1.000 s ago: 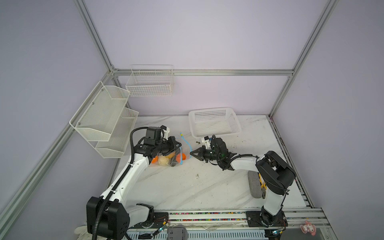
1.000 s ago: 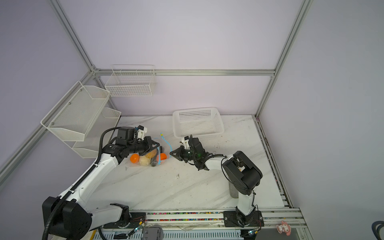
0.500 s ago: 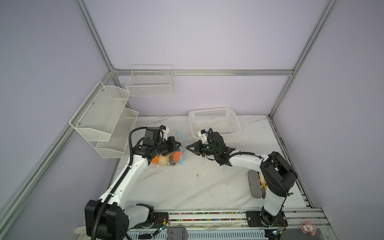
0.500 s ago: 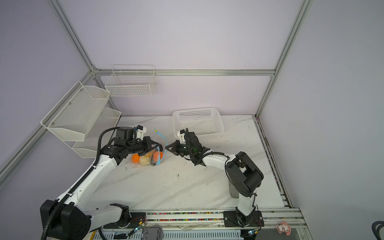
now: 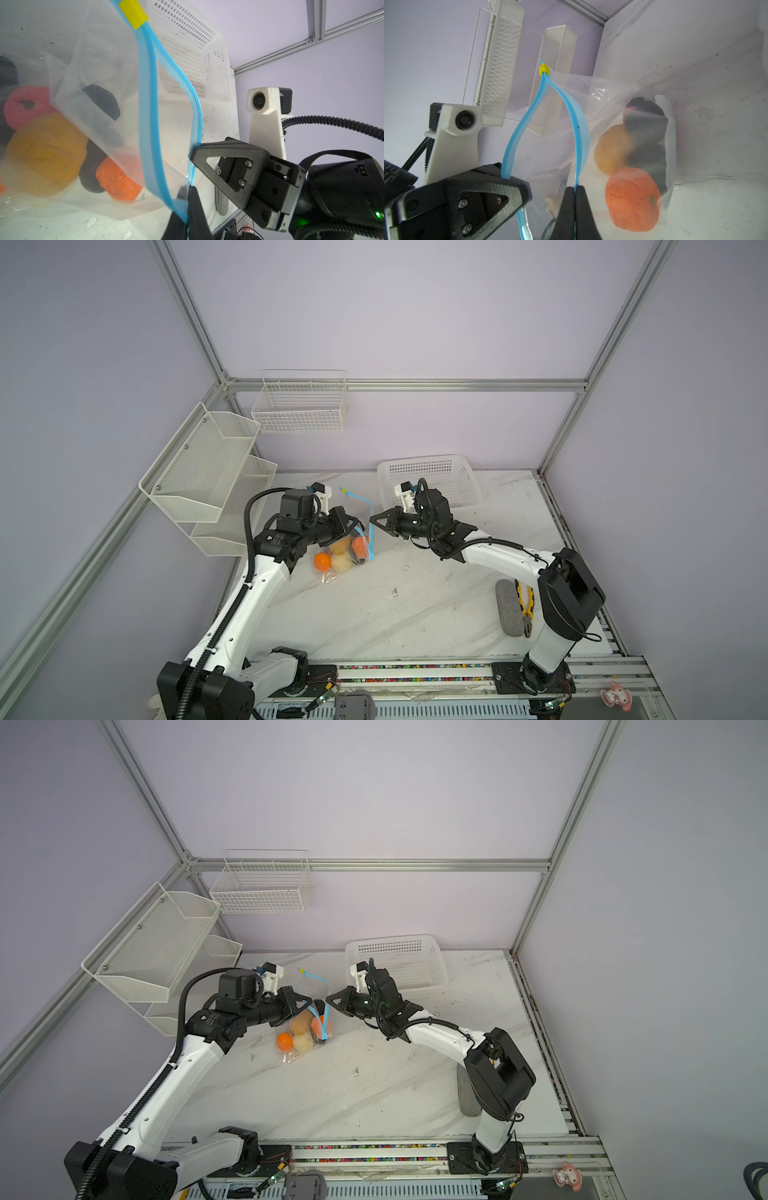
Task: Place the food in the zip-top bag and seal the zipper
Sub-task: 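Lift the bag by its zipper with both grippers, raising it off the table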
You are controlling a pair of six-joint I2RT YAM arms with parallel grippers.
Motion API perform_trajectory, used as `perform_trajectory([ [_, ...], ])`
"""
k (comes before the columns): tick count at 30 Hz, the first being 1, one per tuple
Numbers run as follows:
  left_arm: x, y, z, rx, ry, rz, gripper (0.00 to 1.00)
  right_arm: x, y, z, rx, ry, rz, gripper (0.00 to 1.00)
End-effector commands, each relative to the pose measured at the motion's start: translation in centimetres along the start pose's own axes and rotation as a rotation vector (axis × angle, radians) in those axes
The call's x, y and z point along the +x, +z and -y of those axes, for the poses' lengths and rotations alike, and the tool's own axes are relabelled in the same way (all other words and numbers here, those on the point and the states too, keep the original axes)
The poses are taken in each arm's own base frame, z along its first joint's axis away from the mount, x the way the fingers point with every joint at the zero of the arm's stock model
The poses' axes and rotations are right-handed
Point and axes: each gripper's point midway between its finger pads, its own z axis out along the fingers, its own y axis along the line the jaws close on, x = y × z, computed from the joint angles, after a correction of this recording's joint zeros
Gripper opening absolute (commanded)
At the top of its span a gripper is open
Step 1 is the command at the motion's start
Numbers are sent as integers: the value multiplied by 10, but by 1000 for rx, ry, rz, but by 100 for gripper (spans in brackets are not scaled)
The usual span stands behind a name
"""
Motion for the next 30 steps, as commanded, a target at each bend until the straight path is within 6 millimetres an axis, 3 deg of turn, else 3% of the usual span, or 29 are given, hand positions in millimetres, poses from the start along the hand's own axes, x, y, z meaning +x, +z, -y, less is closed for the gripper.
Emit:
perform_trajectory([
  [1, -29, -29, 43, 80, 49, 103, 0, -19, -13, -49, -58, -97, 59, 0],
  [19, -54, -53, 72, 124, 53, 197, 0, -55, -23, -127, -90, -235, 111, 0],
  [25, -46, -40, 63, 123, 12, 166, 0, -54, -20, -123, -79, -239, 104, 0],
  [30, -34, -22, 47, 107, -8, 128, 0, -47, -16, -106, -59, -234, 89, 0],
])
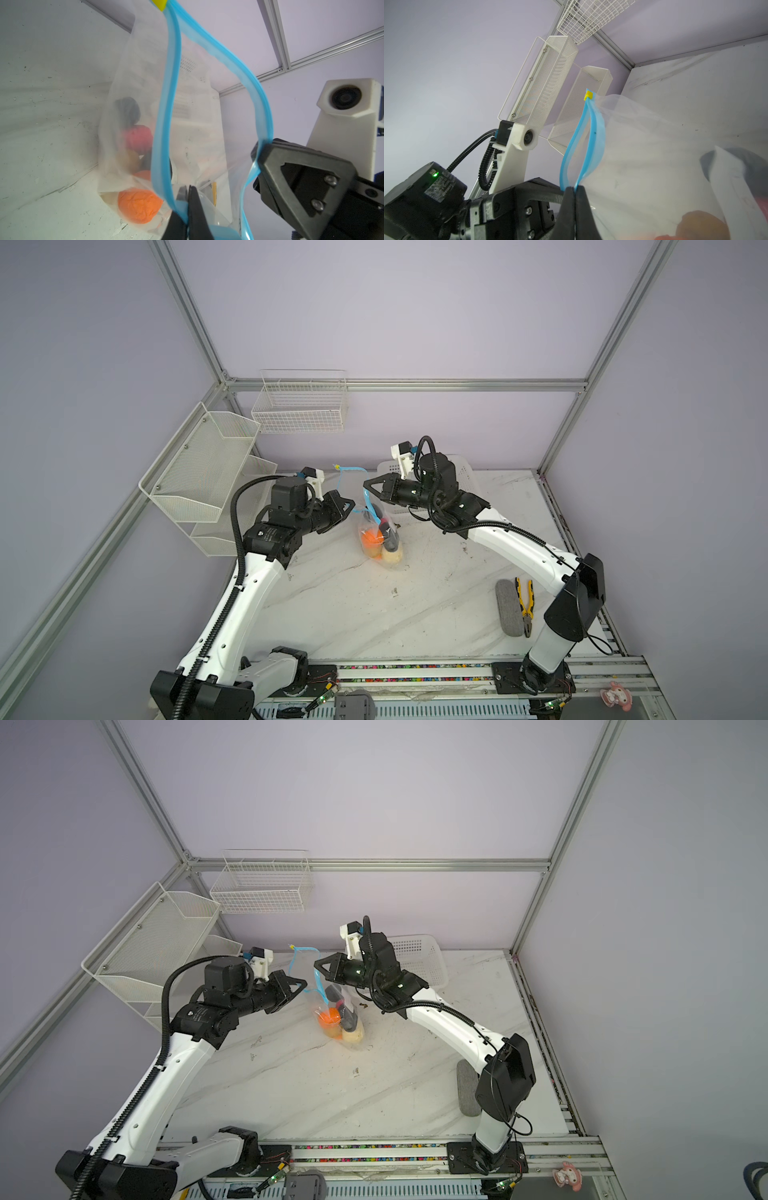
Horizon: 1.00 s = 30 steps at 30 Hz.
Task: Place the food in the zip-top bag and seal the zipper
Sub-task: 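Lift the bag by its zipper with both grippers, raising it off the table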
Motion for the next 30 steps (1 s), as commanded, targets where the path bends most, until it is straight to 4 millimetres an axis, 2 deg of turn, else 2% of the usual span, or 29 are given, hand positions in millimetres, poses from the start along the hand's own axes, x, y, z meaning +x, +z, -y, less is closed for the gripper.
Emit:
perform_trajectory([
  [1, 2, 5, 7, 58, 0, 2, 0, 4, 2, 2, -3, -22, 3, 0],
  [12, 22, 21, -16, 33, -24, -43, 0, 15, 10, 23, 22, -12, -11, 0],
  [18, 16, 17, -11, 39, -9, -21, 0, 13, 12, 20, 8, -20, -8, 0],
  [21, 14, 15, -8, 44, -8, -12, 0, 9, 11, 14, -2, -43, -2, 12],
  [24, 14, 15, -8, 44, -8, -12, 0, 5, 2, 5, -9, -112, 11, 37],
  [26, 15, 16, -10, 43, -10, -12, 0, -2, -11, -2, -1, -180, 54, 50],
  [27, 15, 15, -9, 44, -10, -11, 0, -5, -19, -6, 2, -213, 80, 54],
  [30, 14, 14, -9, 47, -10, -1, 0, -7, -39, -8, 18, -300, 134, 59],
])
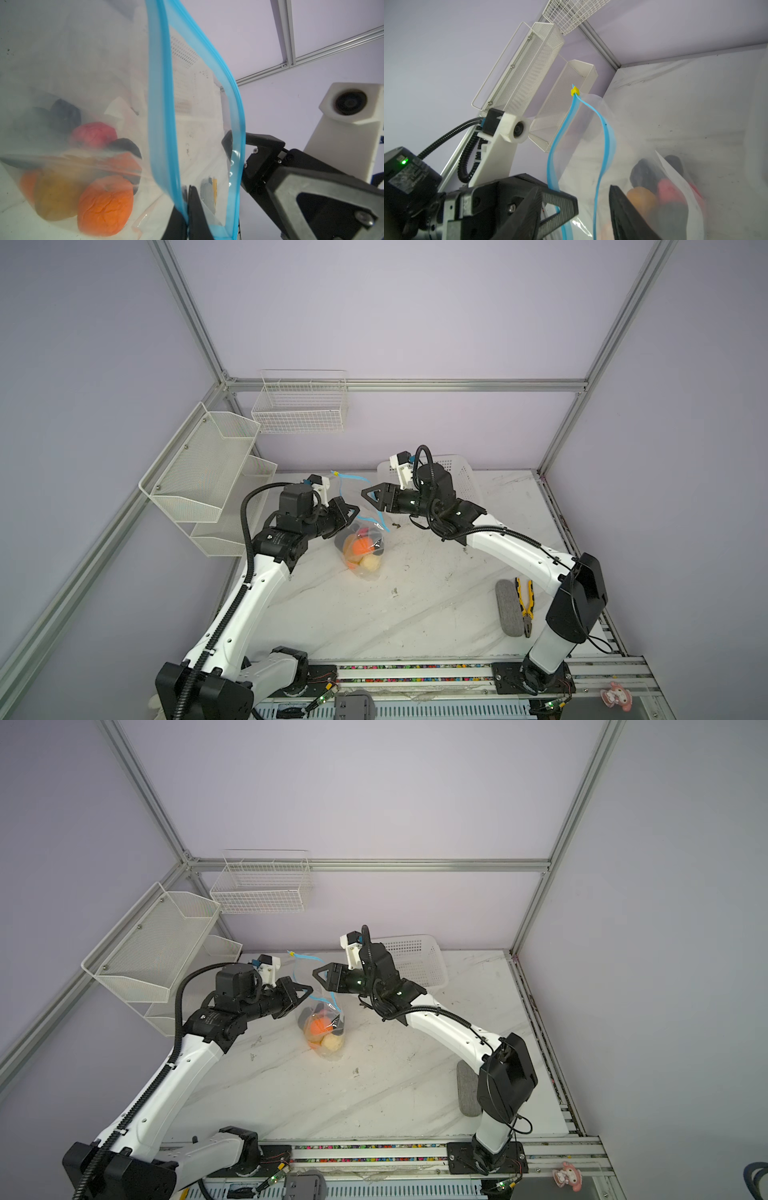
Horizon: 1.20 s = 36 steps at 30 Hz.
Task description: Place the food in the zip-top bag and seal the zipper
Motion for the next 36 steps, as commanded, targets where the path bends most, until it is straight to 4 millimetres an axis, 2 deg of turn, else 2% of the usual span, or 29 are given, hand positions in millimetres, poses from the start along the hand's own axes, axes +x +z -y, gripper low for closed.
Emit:
perform_trajectory([
  [1, 1, -4, 6, 38, 14, 24, 0, -26, -38, -30, -36, -177, 144, 61],
  [5, 2, -4, 6, 41, 12, 24, 0, -18, -69, -28, -54, -299, 276, 67],
  [7, 2, -4, 5, 39, 11, 21, 0, -10, -80, -30, -80, -383, 326, 67],
  [8, 2, -4, 6, 41, 10, 23, 0, -6, -88, -37, -102, -443, 355, 66],
  [13, 2, -3, 4, 39, 9, 22, 0, 33, -102, -36, -178, -649, 437, 54],
  [16, 3, -2, 3, 39, 7, 19, 0, 48, -96, -25, -158, -704, 429, 54],
  [21, 4, -2, 2, 38, 5, 17, 0, 58, -89, -18, -158, -753, 445, 51],
  [22, 5, -2, 1, 36, 5, 17, 0, 64, -82, -12, -151, -758, 431, 50],
  [26, 5, -3, 2, 39, 7, 19, 0, 67, -73, -5, -141, -769, 437, 45],
  [36, 6, -4, 1, 39, 9, 18, 0, 71, -55, -7, -154, -787, 437, 30],
])
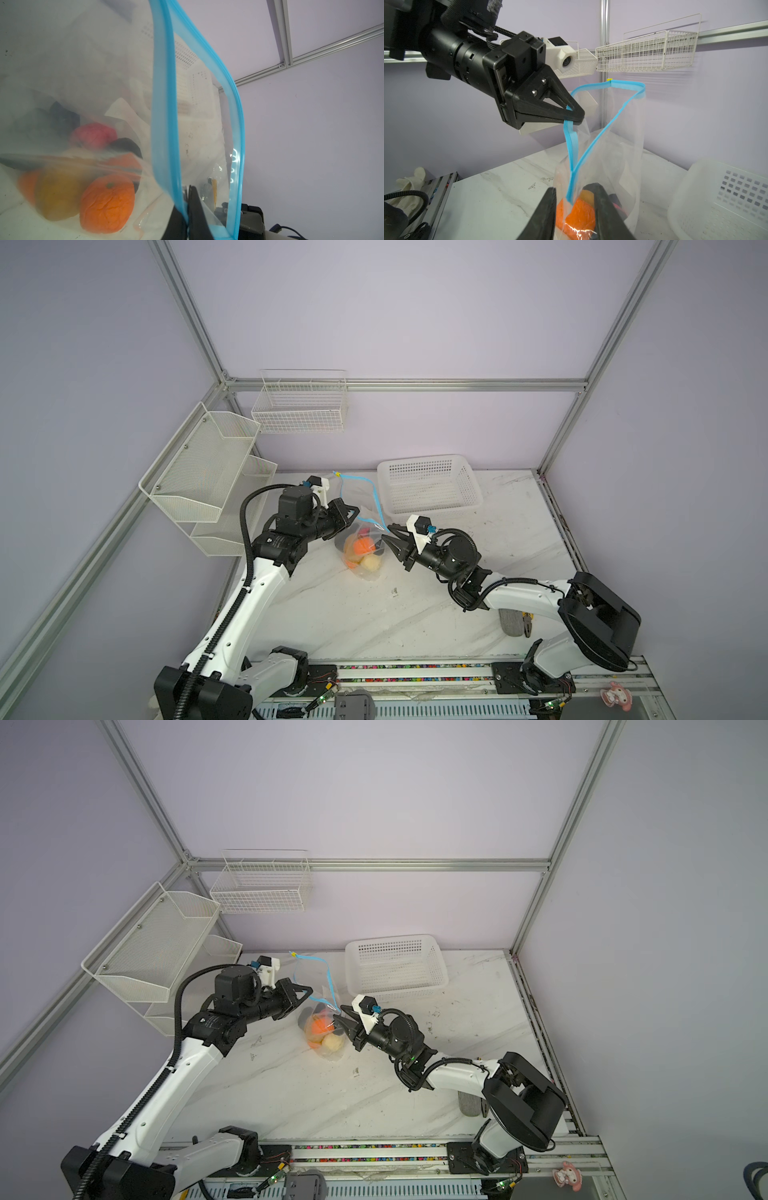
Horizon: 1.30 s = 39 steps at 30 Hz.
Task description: Place the food in the zip-top bag and seal the zipper
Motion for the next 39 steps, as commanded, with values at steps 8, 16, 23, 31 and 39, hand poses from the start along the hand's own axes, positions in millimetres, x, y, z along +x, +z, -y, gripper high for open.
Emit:
perform_trajectory([
  [8, 5, -3, 1, 26, 4, 9, 0, -30, 9, -7, -16, -42, 102, 13],
  [16, 2, -7, 7, 36, 29, 19, 1, -40, 8, -7, -4, -61, 101, 0],
  [23, -20, -33, 35, 60, 165, 110, 59, -57, 4, -16, -47, -148, 83, 0],
  [31, -42, -67, 67, 121, 348, 248, 96, -91, -9, -16, -63, -306, 92, 0],
  [39, -45, -70, 84, 219, 493, 307, 97, -99, -19, 12, -143, -366, 32, 0],
])
